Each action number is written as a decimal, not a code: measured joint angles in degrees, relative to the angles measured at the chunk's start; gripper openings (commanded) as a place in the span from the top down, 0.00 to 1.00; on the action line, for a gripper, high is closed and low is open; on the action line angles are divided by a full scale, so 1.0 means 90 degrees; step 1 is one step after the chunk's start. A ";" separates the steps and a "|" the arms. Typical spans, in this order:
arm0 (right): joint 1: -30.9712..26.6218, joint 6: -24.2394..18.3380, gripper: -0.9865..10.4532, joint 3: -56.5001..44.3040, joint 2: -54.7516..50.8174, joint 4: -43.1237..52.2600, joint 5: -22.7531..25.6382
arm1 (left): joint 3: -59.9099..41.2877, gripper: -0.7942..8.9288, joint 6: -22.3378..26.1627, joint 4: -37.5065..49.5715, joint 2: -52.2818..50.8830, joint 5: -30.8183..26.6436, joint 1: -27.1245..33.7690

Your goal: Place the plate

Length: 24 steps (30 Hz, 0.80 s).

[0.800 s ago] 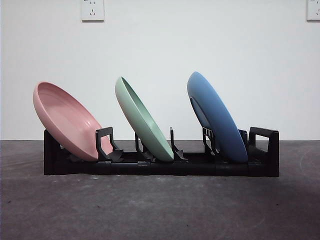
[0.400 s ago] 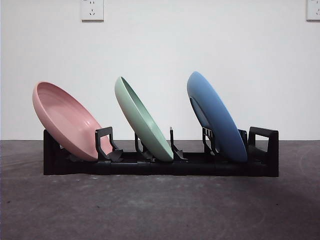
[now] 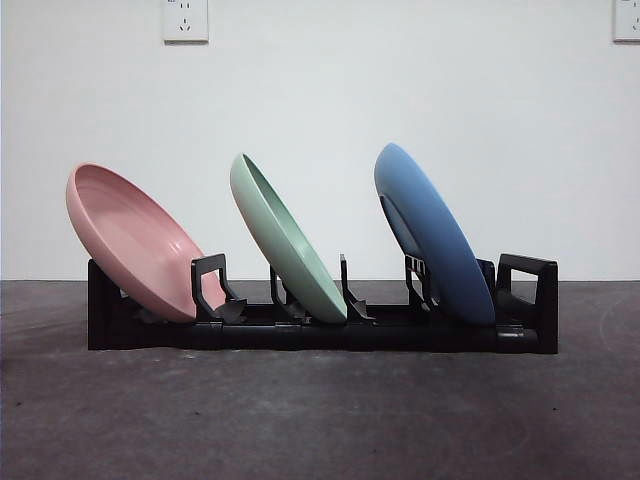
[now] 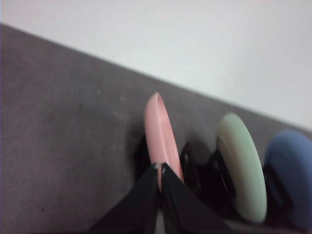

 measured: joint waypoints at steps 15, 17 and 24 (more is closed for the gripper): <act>0.0646 -0.1469 0.90 0.3077 0.3109 -0.2856 -0.0228 | 0.3201 0.91 0.1311 -0.4082 0.3213 0.0163 -0.0172; 0.0816 -0.1603 0.85 0.3405 0.3653 -0.3155 -0.0223 | 0.3597 0.91 0.1365 -0.4386 0.3529 0.0165 -0.0182; 0.1353 -0.1715 0.65 0.4010 0.4702 -0.3344 -0.0223 | 0.3798 0.75 0.1370 -0.4199 0.3742 0.0165 -0.0182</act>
